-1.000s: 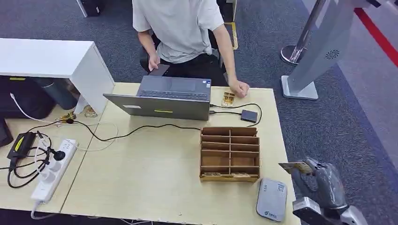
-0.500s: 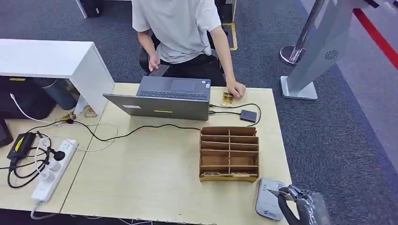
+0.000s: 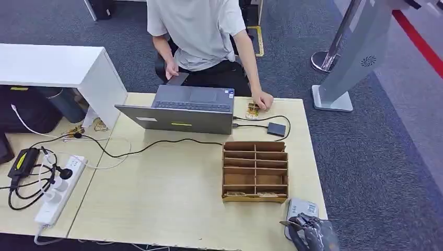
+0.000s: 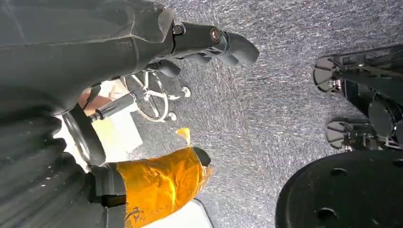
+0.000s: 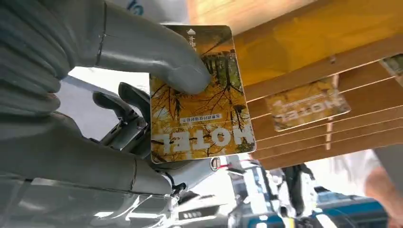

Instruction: Pass the card to the sensor for recognition and then transmit it.

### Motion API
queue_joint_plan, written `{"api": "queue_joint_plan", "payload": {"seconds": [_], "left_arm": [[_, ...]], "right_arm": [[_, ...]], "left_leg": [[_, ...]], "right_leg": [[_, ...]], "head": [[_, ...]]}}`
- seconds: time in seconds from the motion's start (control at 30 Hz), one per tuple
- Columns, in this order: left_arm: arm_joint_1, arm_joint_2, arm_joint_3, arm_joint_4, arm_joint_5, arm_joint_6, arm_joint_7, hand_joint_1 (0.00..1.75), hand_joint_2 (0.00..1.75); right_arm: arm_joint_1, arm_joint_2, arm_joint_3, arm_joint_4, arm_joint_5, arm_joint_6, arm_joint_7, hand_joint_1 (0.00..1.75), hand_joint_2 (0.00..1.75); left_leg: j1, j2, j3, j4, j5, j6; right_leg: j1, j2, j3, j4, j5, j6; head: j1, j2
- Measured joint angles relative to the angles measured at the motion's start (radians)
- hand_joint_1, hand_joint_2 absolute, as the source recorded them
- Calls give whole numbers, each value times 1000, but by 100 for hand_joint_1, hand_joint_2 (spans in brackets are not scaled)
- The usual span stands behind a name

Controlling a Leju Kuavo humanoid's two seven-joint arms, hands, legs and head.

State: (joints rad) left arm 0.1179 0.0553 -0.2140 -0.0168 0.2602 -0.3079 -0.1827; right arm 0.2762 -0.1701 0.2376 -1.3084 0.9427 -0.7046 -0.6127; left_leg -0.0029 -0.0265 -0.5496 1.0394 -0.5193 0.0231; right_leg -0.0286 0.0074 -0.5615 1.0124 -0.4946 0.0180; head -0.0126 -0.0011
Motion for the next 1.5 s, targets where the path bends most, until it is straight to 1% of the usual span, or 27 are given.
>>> {"api": "queue_joint_plan", "payload": {"seconds": [0.07,0.13,0.2,0.27,0.37,0.43,0.57,0.67,0.73,0.83,0.87,0.93,1.0,1.1,1.27,1.4,1.43,1.5], "left_arm": [[0,2,-5,0,-2,-2,0,0,175],[0,6,-7,0,-3,-4,0,0,175],[0,9,-11,0,-3,-4,3,0,175],[0,13,-17,0,-3,-4,5,0,175],[-2,16,-26,0,-3,-3,8,0,175],[-5,19,-33,0,-3,-3,12,0,175],[-6,25,-45,0,-9,-5,11,0,175],[-14,31,-56,0,-11,-8,11,0,175],[-18,35,-64,0,-19,-14,12,0,175],[-29,42,-79,0,-31,-21,16,0,175],[-35,46,-84,0,-38,-24,19,0,175],[-43,52,-93,0,-47,-25,23,0,175],[-53,58,-106,0,-61,-24,27,0,175],[-62,66,-121,0,-79,-24,38,0,175],[-69,81,-143,-3,-96,-24,69,0,175],[-70,84,-156,-13,-100,-19,87,0,175],[-70,84,-157,-14,-100,-18,88,0,175],[-69,84,-158,-18,-100,-16,90,0,175]], "right_arm": [[-4,19,-33,3,10,0,-32,175,175],[-4,26,-55,-5,18,0,-36,175,175],[1,26,-76,-45,28,0,-11,175,175],[5,8,-87,-108,21,0,27,175,175],[-3,-50,-94,-222,-3,0,91,175,175],[-19,-102,-94,-295,-5,0,134,175,175],[-55,-196,-92,-396,21,3,183,175,175],[-131,-245,-85,-424,33,32,215,175,175],[-220,-264,-58,-415,85,45,252,175,175],[-390,-281,7,-339,328,48,366,175,175],[-461,-288,44,-290,401,58,408,175,175],[-611,-290,121,-176,502,74,468,175,175],[-749,-283,202,-47,567,84,516,175,175],[-916,-241,296,136,611,85,586,175,175],[-1101,-131,456,436,614,58,737,175,175],[-1157,-49,513,583,614,37,769,175,175],[-1164,-32,521,610,614,35,771,0,175],[-1172,-9,535,648,614,28,770,0,175]], "left_leg": [[0,0,0,0,0,0],[0,0,0,0,0,0],[0,0,-1,0,0,0],[-1,0,-1,0,1,0],[-2,0,-1,0,1,0],[-2,0,-1,0,1,1],[-2,0,-2,0,1,1],[-2,2,-2,0,1,1],[-2,4,-2,0,2,-1],[-1,7,-2,0,4,-1],[-1,7,-2,0,5,0],[-1,7,-3,0,8,-1],[-1,6,-3,0,10,-1],[0,4,-4,0,12,-2],[1,3,-5,0,13,-4],[2,3,-5,0,13,-4],[2,3,-5,0,13,-4],[2,2,-6,0,13,-4]], "right_leg": [[0,0,0,0,0,0],[0,0,2,0,0,0],[0,0,2,0,1,1],[-1,0,1,0,1,0],[-1,0,1,0,2,1],[-1,0,1,0,2,1],[-2,1,1,0,2,1],[-2,2,1,0,3,1],[-1,4,0,1,4,1],[-1,8,-1,2,7,0],[-1,8,-1,2,8,0],[-1,8,-2,2,10,-1],[-1,7,-3,2,11,0],[0,6,-3,2,13,-1],[1,5,-4,3,13,-1],[2,6,-5,3,13,-2],[2,5,-5,3,13,-2],[2,4,-6,3,13,-2]], "head": [[0,0],[0,0],[0,0],[0,0],[0,0],[0,0],[0,0],[0,0],[0,0],[-1,0],[0,0],[0,0],[0,0],[0,0],[0,0],[0,0],[0,0],[0,0]]}}
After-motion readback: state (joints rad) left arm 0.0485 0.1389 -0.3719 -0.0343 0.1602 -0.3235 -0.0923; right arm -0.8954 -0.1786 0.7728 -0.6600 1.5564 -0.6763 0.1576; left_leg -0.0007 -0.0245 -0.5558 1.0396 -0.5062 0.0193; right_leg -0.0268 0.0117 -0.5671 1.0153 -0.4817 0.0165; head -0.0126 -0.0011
